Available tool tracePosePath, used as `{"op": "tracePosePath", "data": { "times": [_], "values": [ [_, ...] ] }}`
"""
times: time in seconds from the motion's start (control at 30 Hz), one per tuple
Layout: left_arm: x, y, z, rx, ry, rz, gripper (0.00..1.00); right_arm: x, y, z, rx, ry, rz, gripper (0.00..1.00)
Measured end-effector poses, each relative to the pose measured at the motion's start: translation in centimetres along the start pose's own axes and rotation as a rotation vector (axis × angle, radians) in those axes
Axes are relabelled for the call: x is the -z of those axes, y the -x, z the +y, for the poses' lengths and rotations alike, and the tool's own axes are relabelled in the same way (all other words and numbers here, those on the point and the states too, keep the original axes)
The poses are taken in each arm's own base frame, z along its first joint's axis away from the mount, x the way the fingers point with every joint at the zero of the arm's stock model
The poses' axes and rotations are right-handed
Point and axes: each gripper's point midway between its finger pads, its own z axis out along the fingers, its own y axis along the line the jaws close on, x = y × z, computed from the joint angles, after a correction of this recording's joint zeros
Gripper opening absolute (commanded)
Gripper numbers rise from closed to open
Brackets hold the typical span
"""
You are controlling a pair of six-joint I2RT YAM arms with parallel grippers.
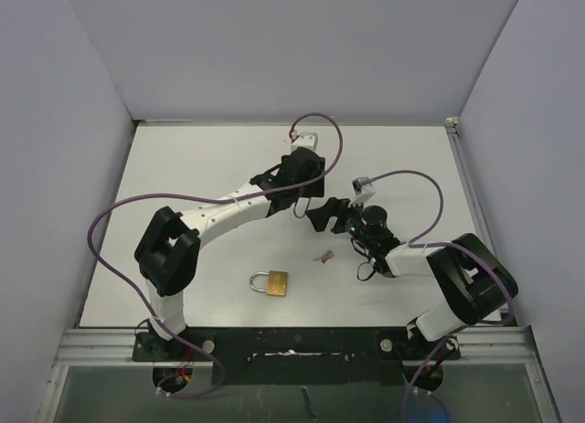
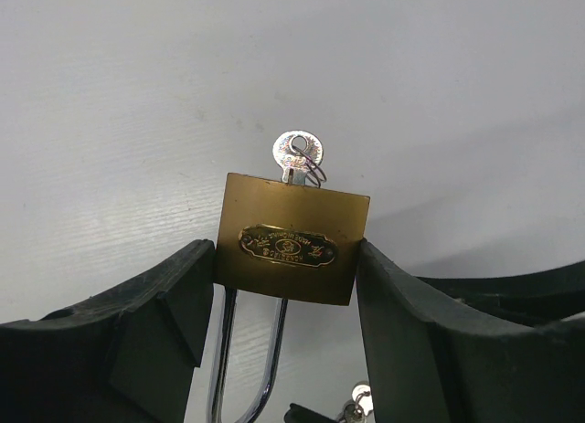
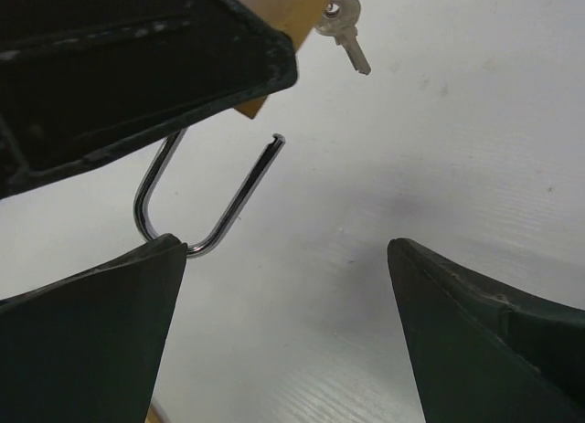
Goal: Unlock with the key
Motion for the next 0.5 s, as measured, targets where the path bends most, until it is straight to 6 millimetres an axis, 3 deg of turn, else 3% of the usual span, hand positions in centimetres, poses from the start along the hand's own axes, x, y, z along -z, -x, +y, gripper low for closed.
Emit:
{"op": "tracePosePath", "data": {
  "times": [0.2,0.5],
  "values": [
    [-0.5,0.2,0.1,0.01,0.007,0.007,0.0,0.0,0.0,0.4,0.188,-0.128,-0.006,0.98],
    [-0.5,0.3,0.1,0.023,0.008,0.017,0.0,1.3,-1.2,-2.0,0.375,-0.339,0.025,0.98]
  ]
}}
